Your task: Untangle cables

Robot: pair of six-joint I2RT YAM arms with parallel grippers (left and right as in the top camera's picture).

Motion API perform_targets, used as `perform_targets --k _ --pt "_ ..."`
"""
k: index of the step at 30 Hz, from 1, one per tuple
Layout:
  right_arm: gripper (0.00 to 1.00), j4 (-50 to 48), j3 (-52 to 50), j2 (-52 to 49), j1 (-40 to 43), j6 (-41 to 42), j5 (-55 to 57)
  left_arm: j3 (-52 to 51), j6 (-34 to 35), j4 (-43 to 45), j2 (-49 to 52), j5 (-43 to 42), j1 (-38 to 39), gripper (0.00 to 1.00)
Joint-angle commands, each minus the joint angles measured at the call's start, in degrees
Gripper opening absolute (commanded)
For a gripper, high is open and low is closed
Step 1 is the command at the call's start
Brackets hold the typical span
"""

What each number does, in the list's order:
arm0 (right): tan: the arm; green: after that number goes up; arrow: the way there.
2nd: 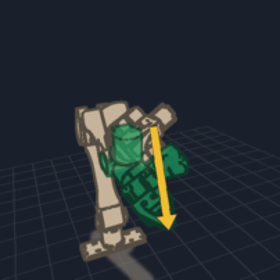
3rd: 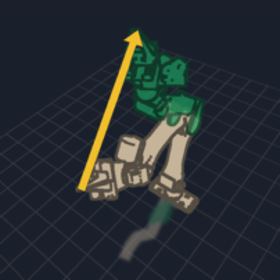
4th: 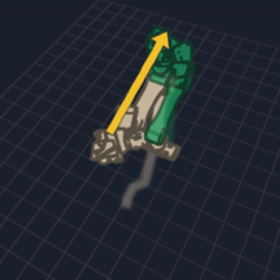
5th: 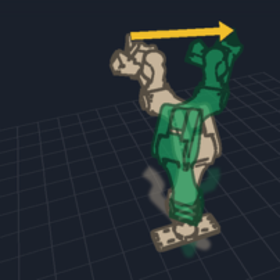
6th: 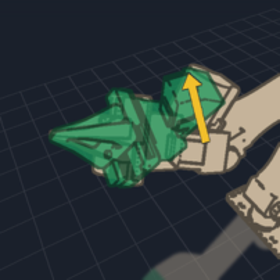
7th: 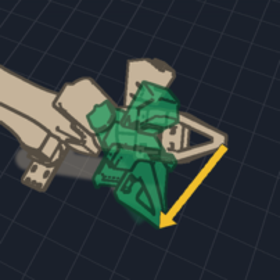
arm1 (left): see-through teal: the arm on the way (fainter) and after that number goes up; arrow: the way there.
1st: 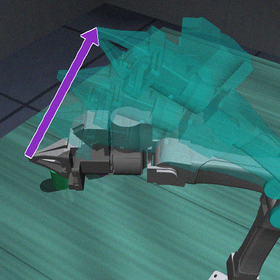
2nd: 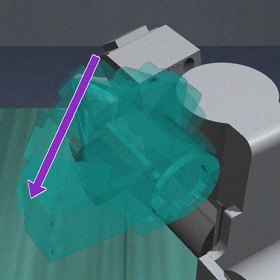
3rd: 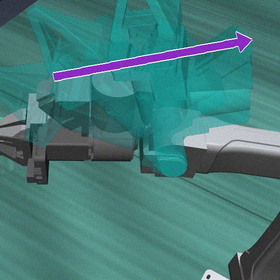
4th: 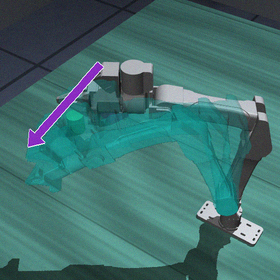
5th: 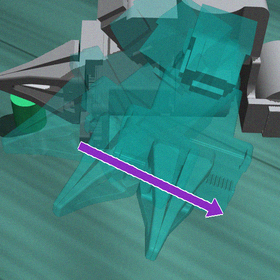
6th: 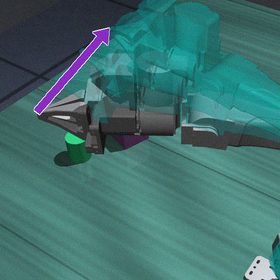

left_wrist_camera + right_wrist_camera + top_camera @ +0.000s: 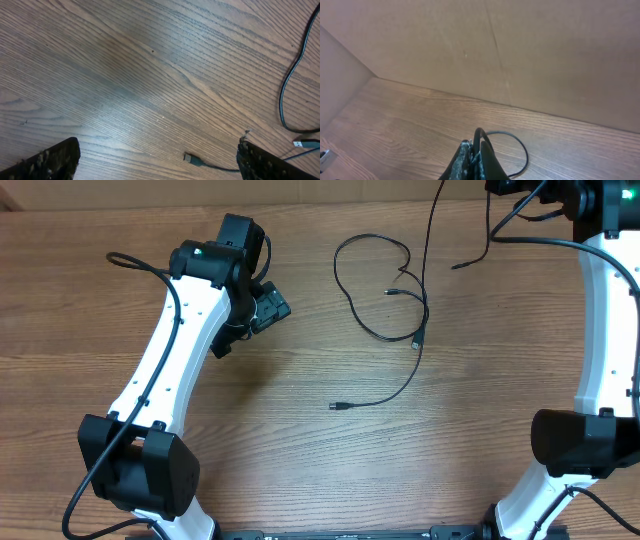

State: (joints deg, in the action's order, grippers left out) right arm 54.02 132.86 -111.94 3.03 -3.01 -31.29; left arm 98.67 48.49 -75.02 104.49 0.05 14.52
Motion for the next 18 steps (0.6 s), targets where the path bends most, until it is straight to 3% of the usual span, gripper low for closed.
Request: perform_targets --k 1,18 --pt "0.04 -0.8 0.9 1.0 0.3 0.0 -0.3 -0.1 -0.3 0.1 0.4 0.5 0.1 0.99" --pt "0.04 3.5 0.9 1.0 0.1 0.0 -2.5 -0.1 0.9 5.8 0.4 -1.6 0.1 1.00"
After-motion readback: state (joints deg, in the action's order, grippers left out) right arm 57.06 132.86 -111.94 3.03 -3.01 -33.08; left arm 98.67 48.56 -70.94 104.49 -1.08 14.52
